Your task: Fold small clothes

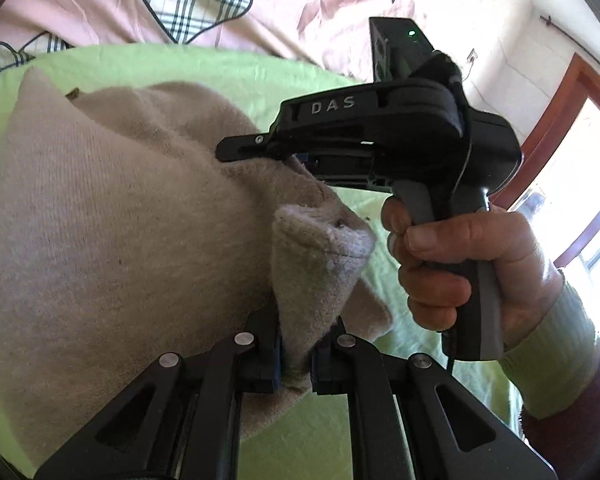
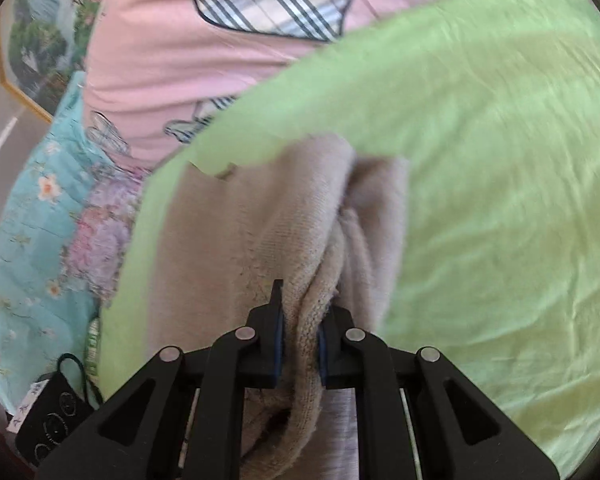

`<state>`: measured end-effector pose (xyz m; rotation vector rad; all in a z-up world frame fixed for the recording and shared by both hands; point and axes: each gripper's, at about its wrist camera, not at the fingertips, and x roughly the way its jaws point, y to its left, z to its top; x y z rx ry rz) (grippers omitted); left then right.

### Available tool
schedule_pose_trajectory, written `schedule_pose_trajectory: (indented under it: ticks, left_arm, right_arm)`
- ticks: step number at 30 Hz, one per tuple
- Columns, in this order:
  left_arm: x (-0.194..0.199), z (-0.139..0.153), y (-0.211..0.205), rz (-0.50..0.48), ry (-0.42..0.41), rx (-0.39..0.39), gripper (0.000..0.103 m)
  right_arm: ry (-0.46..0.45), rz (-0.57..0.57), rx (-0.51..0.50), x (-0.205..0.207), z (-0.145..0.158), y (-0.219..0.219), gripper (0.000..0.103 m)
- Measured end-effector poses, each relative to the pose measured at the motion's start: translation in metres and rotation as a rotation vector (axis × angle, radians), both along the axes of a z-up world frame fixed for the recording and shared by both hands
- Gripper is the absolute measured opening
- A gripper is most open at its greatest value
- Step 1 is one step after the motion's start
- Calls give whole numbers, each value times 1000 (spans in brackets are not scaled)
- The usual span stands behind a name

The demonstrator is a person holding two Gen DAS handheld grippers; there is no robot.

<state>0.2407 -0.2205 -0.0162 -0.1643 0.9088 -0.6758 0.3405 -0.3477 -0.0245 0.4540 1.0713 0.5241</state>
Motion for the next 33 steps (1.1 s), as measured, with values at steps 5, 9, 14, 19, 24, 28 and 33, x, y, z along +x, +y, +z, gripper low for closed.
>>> schedule_pose_trajectory:
  ticks: [5, 9, 14, 19, 24, 28, 33]
  left_arm:
    - [-4, -2, 6, -16, 37, -21, 10]
    - [-11, 0, 7, -31, 53, -32, 15]
    - [-34, 15, 26, -50, 74, -46, 24]
    - [-65, 40, 80, -18, 27, -79, 47]
    - [-49, 40, 126, 109, 63, -88, 65]
    - [-20, 25, 152, 192, 151, -121, 73]
    - [29, -5, 157, 183, 293, -188, 80]
  right_arm:
    - [-11, -4, -12, -2, -4, -1, 14]
    - [-40, -19, -44, -11, 4, -1, 14]
    - [-41, -30, -97, -14, 10, 2, 18]
    - [-95, -58, -114, -38, 31, -6, 66]
    - [-65, -58, -36, -53, 24, -18, 71]
    - [2, -66, 18, -49, 9, -23, 71]
    - [72, -53, 59, -37, -9, -23, 71]
